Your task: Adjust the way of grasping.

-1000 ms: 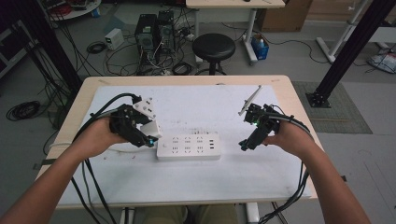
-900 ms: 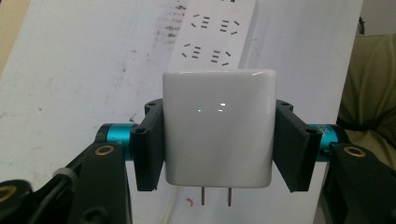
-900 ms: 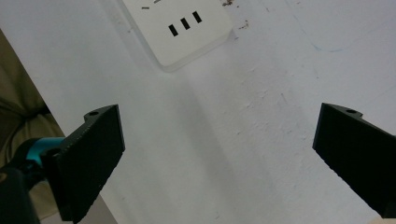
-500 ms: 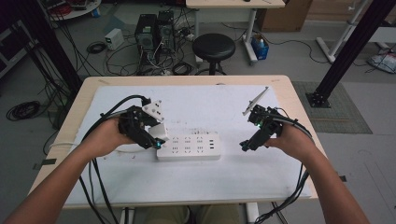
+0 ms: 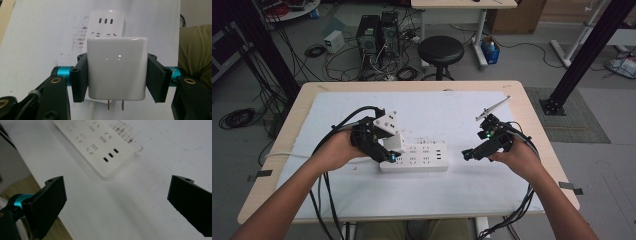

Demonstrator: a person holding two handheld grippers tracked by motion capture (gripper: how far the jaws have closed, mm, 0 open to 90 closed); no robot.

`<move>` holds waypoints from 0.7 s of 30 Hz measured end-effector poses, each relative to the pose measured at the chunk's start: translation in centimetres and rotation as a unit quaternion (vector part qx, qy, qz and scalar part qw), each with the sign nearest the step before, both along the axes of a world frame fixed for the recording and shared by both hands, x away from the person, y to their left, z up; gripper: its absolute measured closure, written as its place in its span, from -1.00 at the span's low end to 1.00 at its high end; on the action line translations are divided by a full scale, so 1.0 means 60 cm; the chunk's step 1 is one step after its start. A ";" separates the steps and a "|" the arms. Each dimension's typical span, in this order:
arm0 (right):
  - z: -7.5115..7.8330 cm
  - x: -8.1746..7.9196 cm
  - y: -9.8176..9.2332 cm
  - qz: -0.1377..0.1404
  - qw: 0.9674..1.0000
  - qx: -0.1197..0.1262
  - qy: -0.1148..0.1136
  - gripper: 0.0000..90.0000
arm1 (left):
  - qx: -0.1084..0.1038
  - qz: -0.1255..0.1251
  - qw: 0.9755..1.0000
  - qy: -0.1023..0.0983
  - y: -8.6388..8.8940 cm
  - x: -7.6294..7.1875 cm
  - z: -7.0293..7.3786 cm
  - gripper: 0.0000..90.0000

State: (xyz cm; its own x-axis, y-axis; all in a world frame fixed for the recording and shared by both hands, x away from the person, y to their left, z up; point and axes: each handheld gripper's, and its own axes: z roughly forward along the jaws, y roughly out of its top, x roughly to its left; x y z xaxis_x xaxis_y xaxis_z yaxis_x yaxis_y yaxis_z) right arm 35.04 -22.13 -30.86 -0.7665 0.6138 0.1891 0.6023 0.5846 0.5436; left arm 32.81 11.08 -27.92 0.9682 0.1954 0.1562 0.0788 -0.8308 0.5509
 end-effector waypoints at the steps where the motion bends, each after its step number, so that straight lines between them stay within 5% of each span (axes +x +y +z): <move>1: 0.000 0.000 0.000 0.000 1.000 0.000 0.000 -0.97 | 0.000 0.000 1.000 0.000 0.000 0.000 0.000 -0.06; 6: -0.008 -0.003 0.010 -0.014 0.997 0.065 0.039 -0.97 | -0.002 -0.009 1.000 -0.010 -0.011 0.001 -0.008 -0.06; 12: -0.011 -0.006 0.017 -0.030 0.993 0.102 0.059 -0.91 | -0.009 -0.011 1.000 -0.019 -0.029 0.005 -0.016 -0.06; 19: -0.023 -0.001 0.024 -0.067 0.976 0.166 0.120 -0.91 | -0.018 -0.022 0.999 -0.022 -0.054 0.006 -0.028 -0.06; 20: -0.025 0.001 0.024 -0.075 0.969 0.186 0.142 -0.91 | -0.019 -0.022 0.999 -0.023 -0.057 0.005 -0.030 -0.06; 21: -0.025 0.001 0.024 -0.075 0.969 0.186 0.142 -0.91 | -0.018 -0.024 0.999 -0.026 -0.060 0.005 -0.031 -0.06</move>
